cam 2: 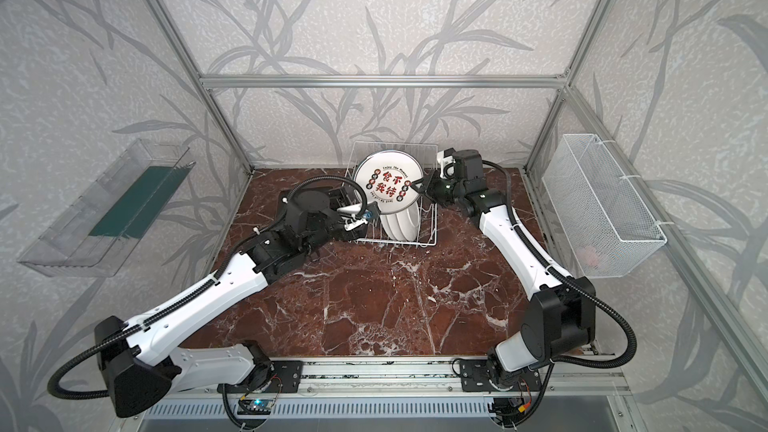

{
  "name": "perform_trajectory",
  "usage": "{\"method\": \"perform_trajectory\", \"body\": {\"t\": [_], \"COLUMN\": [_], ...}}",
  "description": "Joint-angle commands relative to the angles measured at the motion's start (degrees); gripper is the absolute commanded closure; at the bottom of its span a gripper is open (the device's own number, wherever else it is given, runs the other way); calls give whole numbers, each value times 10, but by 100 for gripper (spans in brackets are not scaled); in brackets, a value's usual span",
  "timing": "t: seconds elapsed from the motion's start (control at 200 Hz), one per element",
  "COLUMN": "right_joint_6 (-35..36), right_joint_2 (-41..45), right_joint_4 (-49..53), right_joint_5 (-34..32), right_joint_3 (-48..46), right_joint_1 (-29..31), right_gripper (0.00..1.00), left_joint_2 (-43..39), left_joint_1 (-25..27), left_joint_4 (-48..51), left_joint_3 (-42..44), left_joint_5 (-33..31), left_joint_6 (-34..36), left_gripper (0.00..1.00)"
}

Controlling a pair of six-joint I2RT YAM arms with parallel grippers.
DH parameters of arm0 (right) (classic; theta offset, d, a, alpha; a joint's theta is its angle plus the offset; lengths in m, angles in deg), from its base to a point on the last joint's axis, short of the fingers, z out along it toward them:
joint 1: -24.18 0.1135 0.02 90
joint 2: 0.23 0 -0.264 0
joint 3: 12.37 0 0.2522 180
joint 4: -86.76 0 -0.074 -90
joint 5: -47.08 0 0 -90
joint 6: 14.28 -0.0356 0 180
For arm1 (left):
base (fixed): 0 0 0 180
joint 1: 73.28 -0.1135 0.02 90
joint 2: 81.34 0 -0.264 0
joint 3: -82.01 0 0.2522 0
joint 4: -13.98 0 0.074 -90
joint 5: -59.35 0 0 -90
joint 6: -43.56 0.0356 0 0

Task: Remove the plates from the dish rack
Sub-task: 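Hold the patterned plate upright while the right gripper grasps its opposite rim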

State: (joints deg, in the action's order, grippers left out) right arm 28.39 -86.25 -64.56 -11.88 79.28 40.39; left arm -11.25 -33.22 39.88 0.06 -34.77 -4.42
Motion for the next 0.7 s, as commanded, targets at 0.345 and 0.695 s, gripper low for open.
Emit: {"method": "perform_trajectory", "body": {"t": [0.345, 0.695], "right_joint_6": [47, 78], "right_joint_2": [85, 98], "right_joint_4": [-95, -138], "right_joint_5": [24, 59], "right_joint_3": [-54, -90], "right_joint_1": [-12, -12], "right_gripper": [100, 100], "left_joint_2": [18, 147], "left_joint_1": [-207, -227], "left_joint_4": [61, 134], "left_joint_3": [-112, -185], "left_joint_5": [359, 519], "left_joint_6": [-517, -552], "left_gripper": [10, 14]}}
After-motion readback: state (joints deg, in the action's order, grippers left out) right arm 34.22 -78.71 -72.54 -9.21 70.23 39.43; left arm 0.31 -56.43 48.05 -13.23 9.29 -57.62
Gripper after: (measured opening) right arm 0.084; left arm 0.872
